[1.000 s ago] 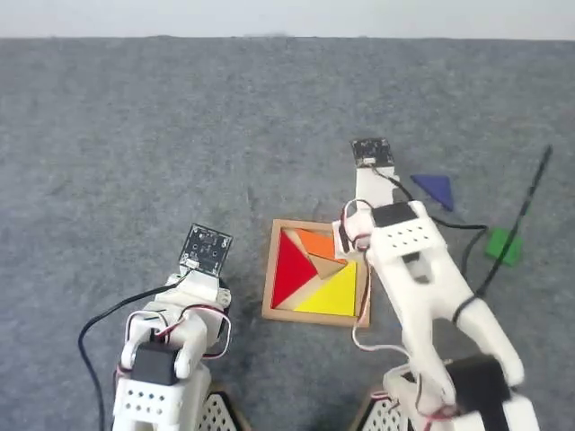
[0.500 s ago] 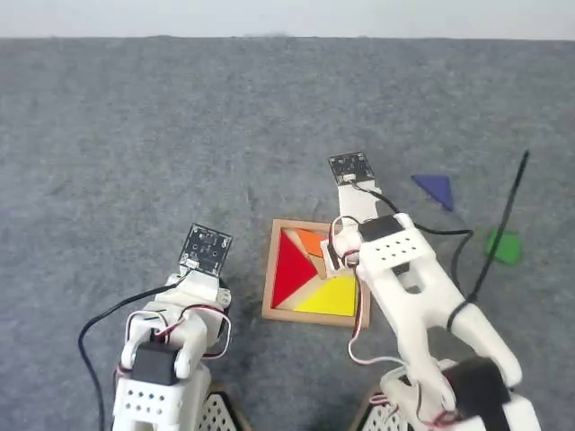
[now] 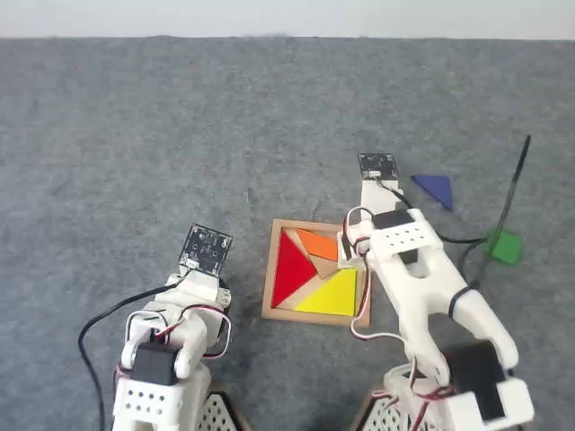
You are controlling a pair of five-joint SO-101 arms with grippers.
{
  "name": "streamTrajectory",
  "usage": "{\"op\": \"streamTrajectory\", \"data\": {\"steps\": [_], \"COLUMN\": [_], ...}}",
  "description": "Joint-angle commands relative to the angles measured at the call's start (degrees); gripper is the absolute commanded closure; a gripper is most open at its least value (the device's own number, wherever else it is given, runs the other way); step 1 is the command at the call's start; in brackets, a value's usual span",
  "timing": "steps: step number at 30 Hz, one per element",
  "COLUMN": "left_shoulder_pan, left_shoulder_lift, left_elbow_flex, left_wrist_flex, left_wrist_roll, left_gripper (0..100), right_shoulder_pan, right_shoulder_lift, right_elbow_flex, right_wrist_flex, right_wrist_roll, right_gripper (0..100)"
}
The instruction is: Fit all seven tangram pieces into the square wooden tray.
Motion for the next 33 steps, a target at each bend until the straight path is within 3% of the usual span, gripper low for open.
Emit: {"op": "streamTrajectory", "data": {"steps": [1, 14, 33], "left_shoulder_pan": [-0.3, -0.3, -0.3], "left_shoulder_lift": [-1.2, -1.2, -1.2], "left_elbow_flex": [-0.7, -0.7, -0.7], "left_wrist_flex": [0.3, 0.3, 0.3], "left_wrist_roll": [0.3, 0.3, 0.3], "left_gripper": [99, 99, 99], "right_shoulder_pan": [0.4, -4.7, -4.4], "right_shoulder_lift": [2.1, 4.5, 3.9], "right_elbow_flex": [-4.4, -6.9, -5.2], "right_wrist_flex": [-0.7, -0.2, 6.0], "right_wrist_roll": [-0.6, -0.4, 0.2], "right_gripper": [90.4, 90.4, 93.9]}}
